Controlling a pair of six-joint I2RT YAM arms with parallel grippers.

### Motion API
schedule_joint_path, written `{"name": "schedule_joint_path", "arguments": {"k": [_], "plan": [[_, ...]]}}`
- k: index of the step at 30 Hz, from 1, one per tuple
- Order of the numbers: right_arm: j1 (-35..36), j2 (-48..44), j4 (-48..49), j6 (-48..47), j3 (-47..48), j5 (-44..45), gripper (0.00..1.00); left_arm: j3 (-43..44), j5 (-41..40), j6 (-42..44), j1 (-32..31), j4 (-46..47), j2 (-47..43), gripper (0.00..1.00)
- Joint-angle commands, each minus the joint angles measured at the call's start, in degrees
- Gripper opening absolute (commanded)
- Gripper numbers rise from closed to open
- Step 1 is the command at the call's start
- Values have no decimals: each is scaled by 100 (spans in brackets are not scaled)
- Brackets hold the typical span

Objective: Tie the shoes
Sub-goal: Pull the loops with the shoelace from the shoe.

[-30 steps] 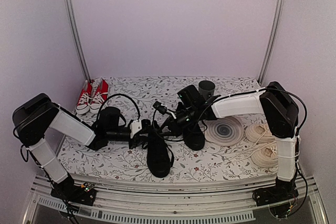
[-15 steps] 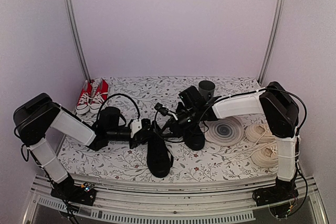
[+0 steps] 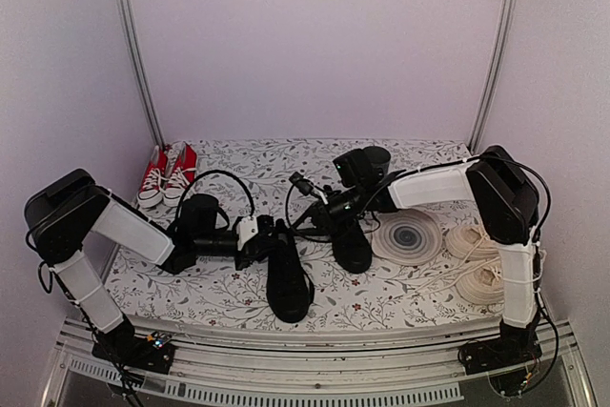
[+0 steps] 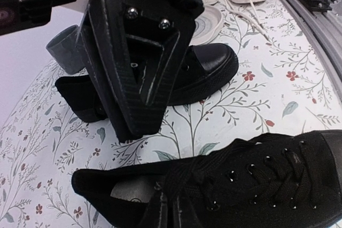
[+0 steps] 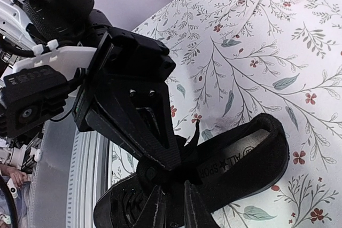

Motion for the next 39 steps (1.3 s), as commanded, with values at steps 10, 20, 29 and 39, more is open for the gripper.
{"name": "schedule_joint_path", "arguments": {"k": [10,20,29,39], "plan": [[229,623,-4,84,515,-554,16,91,-165,-28,-75,54,134,20],[291,689,-88,9,566,-792,18,145,-276,-69,-76,88,161,19],[385,869,-156,58,774,-664,18,202,-223,-168,-71,166,202,21],[473,919,-377,-56,832,-566,21,251,-281,-594,-100,526,328,19]]}}
